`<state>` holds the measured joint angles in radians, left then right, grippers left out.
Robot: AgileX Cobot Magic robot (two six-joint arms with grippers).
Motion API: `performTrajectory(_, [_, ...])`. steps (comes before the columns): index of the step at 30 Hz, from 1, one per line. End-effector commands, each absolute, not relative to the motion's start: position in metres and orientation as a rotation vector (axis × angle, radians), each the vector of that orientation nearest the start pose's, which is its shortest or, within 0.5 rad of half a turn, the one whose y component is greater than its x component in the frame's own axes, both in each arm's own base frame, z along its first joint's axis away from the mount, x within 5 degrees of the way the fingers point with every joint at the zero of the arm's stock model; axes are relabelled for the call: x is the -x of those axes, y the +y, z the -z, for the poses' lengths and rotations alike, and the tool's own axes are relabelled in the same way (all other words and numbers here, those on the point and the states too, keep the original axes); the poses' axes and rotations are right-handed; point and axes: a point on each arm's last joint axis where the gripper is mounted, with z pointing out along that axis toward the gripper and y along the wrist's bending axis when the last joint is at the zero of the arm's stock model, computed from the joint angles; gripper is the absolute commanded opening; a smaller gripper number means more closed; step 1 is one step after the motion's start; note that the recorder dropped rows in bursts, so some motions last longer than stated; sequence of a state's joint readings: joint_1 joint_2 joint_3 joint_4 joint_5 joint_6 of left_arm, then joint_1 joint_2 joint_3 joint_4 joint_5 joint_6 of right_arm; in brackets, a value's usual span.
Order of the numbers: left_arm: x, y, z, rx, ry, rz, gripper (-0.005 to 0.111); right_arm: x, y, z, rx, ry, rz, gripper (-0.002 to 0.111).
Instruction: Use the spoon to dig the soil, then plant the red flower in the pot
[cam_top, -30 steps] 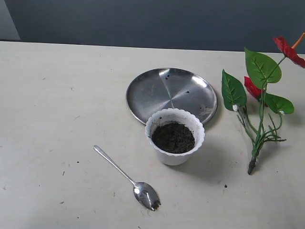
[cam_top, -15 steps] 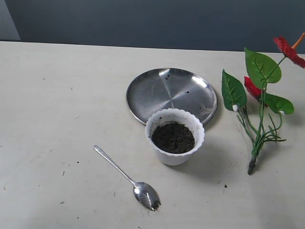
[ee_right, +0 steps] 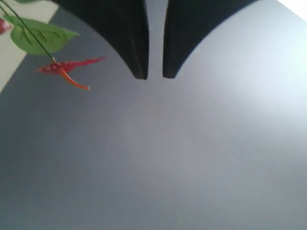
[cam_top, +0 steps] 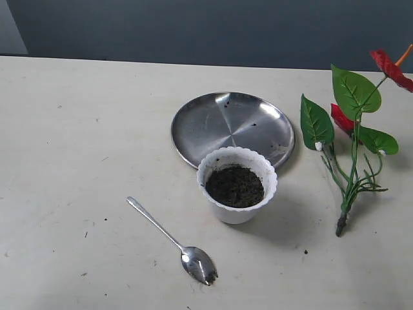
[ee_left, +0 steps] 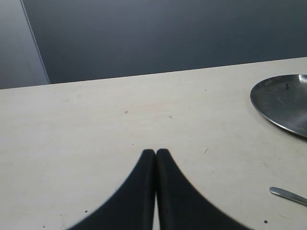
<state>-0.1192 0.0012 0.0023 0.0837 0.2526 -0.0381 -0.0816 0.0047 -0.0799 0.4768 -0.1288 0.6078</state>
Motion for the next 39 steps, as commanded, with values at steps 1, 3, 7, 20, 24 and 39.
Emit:
performTrajectory(1, [-0.055,-0.005,-0.192,-0.126,1.718,0.046,0.001,-0.041,-0.019,-0.266,-0.705,0.876,-0.717,0.013])
performTrajectory(3, [-0.055,-0.005,-0.192,-0.126,1.718,0.046,0.001,-0.040,-0.024,-0.276,-0.692,0.767,-0.684,0.013])
performTrajectory(7, [-0.055,-0.005,-0.192,-0.126,1.718,0.046,0.001,-0.053,-0.022,-0.308,-0.560,0.790,-0.535,0.013])
performTrajectory(20, [-0.055,-0.005,-0.192,-0.126,1.718,0.046,0.001,-0.236,0.036,-0.438,0.269,1.445,-0.028,0.013])
performTrajectory(24, [-0.055,-0.005,-0.192,-0.126,1.718,0.046,0.001,-0.297,0.076,-0.441,0.304,1.562,0.134,0.013])
performTrajectory(39, [-0.055,-0.005,-0.192,-0.126,1.718,0.046,0.001,-0.342,0.310,-0.341,1.258,2.123,-0.407,0.013])
